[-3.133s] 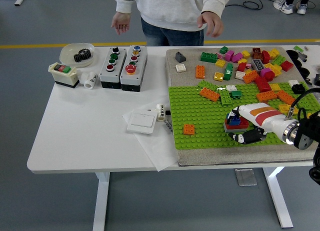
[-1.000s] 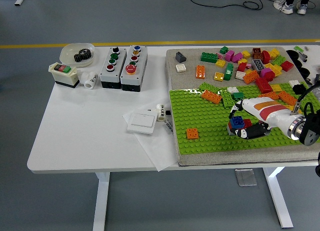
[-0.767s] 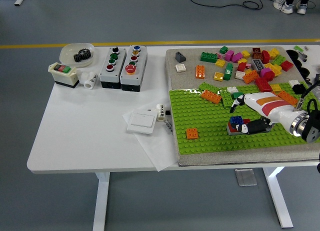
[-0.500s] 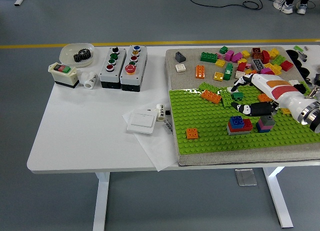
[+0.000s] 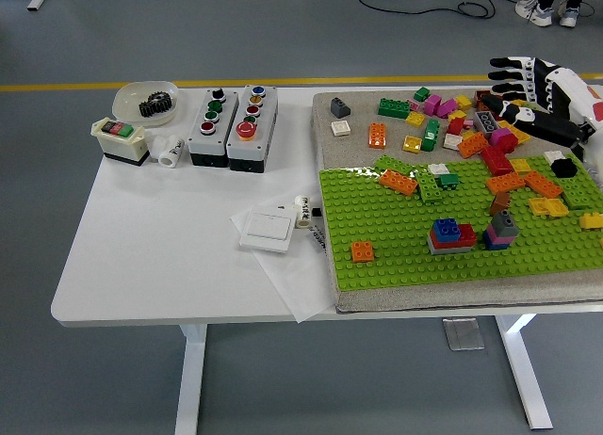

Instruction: Pick up the brick,pile it on top of brick,press brick,pick up the brick,pile it on top of brick,press brick

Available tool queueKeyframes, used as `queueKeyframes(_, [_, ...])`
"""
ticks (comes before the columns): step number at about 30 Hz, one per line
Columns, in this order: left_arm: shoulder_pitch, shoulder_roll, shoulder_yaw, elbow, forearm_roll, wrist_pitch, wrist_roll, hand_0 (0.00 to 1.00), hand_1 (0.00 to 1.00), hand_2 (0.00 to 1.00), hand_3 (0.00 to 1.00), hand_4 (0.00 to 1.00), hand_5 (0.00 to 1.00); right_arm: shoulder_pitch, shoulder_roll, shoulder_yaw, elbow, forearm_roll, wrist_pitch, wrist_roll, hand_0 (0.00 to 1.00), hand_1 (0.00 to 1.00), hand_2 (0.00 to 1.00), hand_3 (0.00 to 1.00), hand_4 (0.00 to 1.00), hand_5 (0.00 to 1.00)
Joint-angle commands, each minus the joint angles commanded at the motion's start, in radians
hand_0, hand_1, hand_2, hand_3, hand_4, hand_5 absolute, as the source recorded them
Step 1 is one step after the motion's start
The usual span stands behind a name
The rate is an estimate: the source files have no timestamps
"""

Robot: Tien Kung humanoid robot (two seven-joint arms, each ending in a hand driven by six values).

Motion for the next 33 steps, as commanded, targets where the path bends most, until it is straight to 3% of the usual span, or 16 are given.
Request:
queueKeyframes(1, [0.000,0.000,-0.001,0.000,0.001,0.000,0.000,0.772,0.799,0.792,0.666,0.764,0.639,-0.001,0.001,0.008,-0.012,0.045,0.005,0.000,0.830,0.804,0.845,0.864,0.998,0.761])
queueKeyframes(2, [0.001,0.000,-0.002,0.000,0.002,0.000,0.000,0.772,0.801,0.791,0.666,0.764,0.639,-0.001,0.002,0.014,-0.023,0.085,0.009,0.002,0.885,0.849,0.874,0.917,0.998,0.883])
queueKeyframes(7, [0.004,-0.001,-0.004,0.001,0.000,0.002,-0.002,0.772,0.801,0.791,0.666,0.764,0.639,-0.003,0.004,0.033,-0.071,0.292,0.023,0.018,0.885,0.849,0.874,0.917,0.998,0.883])
queueKeyframes(8, [0.004,-0.001,-0.004,0.001,0.000,0.002,-0.002,0.774,0.799,0.791,0.665,0.764,0.639,-0.003,0.005,0.034,-0.076,0.338,0.025,0.019,0.915,0.859,0.885,0.922,0.998,0.998])
queueKeyframes(13, [0.005,-0.001,-0.001,0.001,0.003,-0.001,-0.001,0.774,0.799,0.791,0.665,0.764,0.639,-0.001,0.002,0.025,-0.123,0.525,0.043,0.034,0.915,0.859,0.885,0.922,0.998,0.998])
queueKeyframes(22, [0.008,-0.007,-0.009,0.002,0.017,-0.001,0.000,0.775,0.800,0.794,0.662,0.764,0.641,-0.013,-0.002,0.014,-0.192,0.567,0.055,0.053,0.908,0.847,0.871,0.895,0.998,0.998])
queueKeyframes(33, [0.008,-0.011,-0.010,0.002,0.018,-0.004,-0.005,0.777,0.802,0.793,0.662,0.762,0.638,-0.033,-0.006,0.034,-0.213,0.561,0.054,0.046,0.901,0.841,0.864,0.883,0.998,0.998])
